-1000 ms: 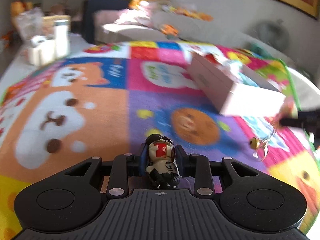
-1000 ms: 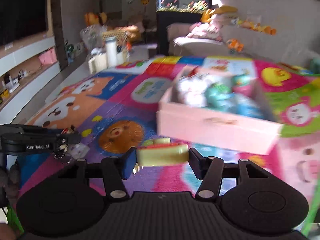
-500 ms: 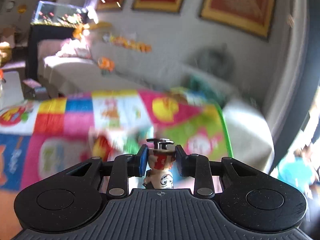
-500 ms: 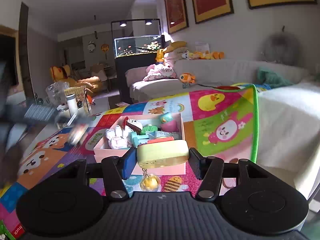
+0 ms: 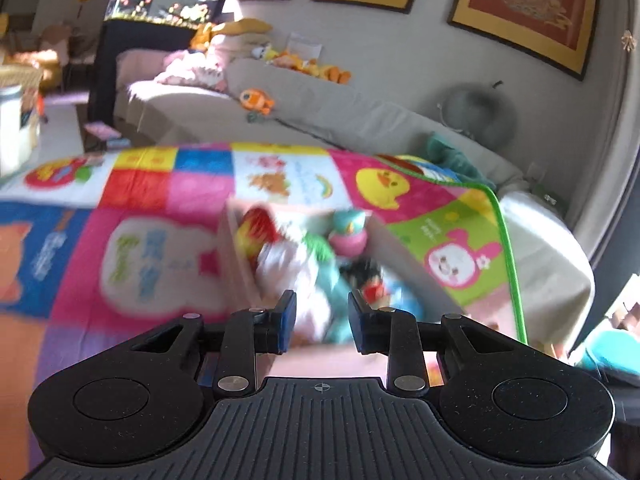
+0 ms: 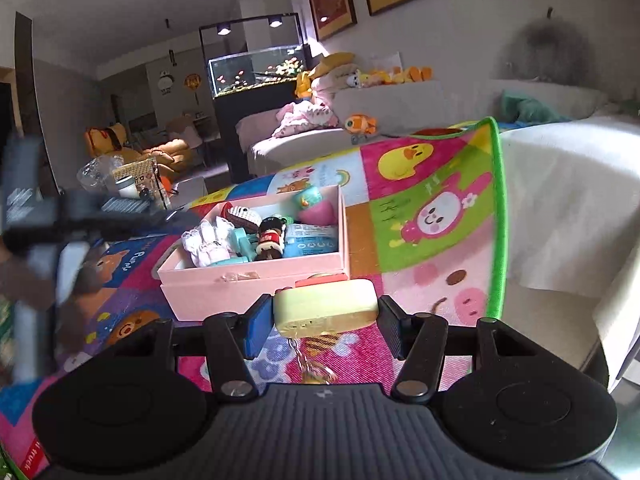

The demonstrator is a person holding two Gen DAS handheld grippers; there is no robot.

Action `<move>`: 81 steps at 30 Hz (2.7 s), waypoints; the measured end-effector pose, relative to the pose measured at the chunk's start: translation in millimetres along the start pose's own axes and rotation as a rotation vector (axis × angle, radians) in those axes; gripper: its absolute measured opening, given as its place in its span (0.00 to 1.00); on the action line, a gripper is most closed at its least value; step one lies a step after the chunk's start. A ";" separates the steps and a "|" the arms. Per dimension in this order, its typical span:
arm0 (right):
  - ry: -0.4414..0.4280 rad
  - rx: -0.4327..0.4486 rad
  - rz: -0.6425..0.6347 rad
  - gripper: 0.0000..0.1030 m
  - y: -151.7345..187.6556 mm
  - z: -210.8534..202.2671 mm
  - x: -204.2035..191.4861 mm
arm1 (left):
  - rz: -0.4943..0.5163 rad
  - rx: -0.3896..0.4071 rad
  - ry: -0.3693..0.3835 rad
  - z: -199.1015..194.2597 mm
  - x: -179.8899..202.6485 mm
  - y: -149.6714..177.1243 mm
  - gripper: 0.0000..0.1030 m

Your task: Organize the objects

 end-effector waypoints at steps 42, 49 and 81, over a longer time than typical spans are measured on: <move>0.009 -0.170 -0.354 0.74 -38.1 131.5 -76.0 | -0.114 -0.097 -0.335 21.2 -99.2 -25.3 0.83; 0.046 -0.138 -0.455 0.76 -52.1 175.2 -137.5 | -0.182 -0.072 -0.381 26.0 -166.3 -45.5 0.98; 0.103 -0.294 -0.141 1.00 41.6 107.0 -118.4 | 0.034 -0.115 -0.444 -27.7 -61.8 91.6 0.98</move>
Point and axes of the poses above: each gripper's, at about its wrist camera, not at the fingertips, and z roughly the way its jaws point, x to its right, y to its underside, the point moved 4 cm from there along z, roughly the way its jaws point, and after that the axes turned 10 degrees about -x, right-handed, at the moved point
